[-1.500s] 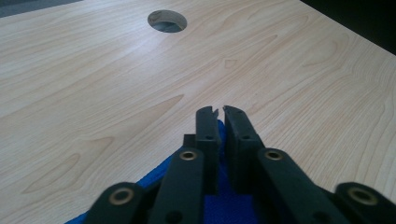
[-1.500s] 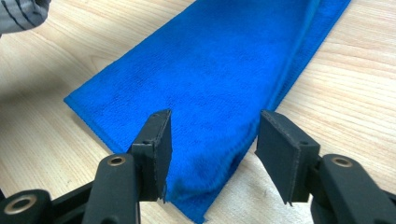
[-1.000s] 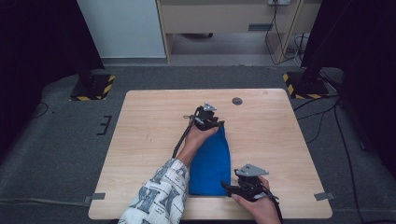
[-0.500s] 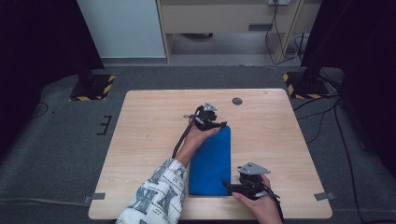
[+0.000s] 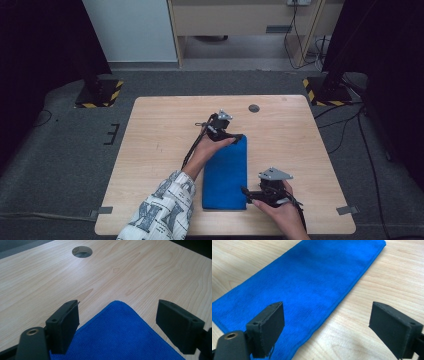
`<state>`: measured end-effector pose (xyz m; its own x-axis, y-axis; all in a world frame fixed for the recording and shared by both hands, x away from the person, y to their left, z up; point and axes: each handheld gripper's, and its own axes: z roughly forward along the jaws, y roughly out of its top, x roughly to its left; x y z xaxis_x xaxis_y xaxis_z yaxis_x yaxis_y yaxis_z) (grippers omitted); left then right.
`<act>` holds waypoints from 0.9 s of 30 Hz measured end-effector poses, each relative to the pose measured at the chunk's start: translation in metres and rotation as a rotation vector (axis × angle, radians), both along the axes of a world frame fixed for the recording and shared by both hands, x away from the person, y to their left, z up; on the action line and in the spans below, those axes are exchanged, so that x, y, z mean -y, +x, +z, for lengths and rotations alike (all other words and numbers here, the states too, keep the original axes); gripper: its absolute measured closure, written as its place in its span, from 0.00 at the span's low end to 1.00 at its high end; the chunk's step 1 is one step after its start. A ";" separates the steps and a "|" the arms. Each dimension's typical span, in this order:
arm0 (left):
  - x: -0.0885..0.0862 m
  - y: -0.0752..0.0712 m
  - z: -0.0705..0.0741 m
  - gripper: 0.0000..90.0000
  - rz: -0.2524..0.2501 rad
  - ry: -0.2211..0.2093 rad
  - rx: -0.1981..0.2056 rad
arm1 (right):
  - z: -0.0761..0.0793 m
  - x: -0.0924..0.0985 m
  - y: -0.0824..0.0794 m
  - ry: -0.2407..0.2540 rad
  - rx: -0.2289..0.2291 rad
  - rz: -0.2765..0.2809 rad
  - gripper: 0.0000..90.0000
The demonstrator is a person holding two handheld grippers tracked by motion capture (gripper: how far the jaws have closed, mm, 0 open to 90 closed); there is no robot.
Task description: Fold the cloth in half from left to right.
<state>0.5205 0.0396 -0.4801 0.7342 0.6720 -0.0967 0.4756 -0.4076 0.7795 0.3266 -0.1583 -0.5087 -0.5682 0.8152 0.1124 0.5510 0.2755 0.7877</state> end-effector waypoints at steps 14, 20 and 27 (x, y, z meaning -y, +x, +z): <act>-0.022 -0.012 0.002 0.13 0.000 0.054 -0.010 | 0.000 0.009 0.042 -0.010 0.002 -0.027 0.11; -0.038 -0.014 0.001 0.12 0.012 0.059 -0.009 | -0.002 0.009 0.063 -0.014 0.010 -0.026 0.11; -0.053 -0.013 0.000 0.12 0.030 0.045 -0.018 | -0.001 0.002 0.088 -0.003 -0.008 -0.026 0.15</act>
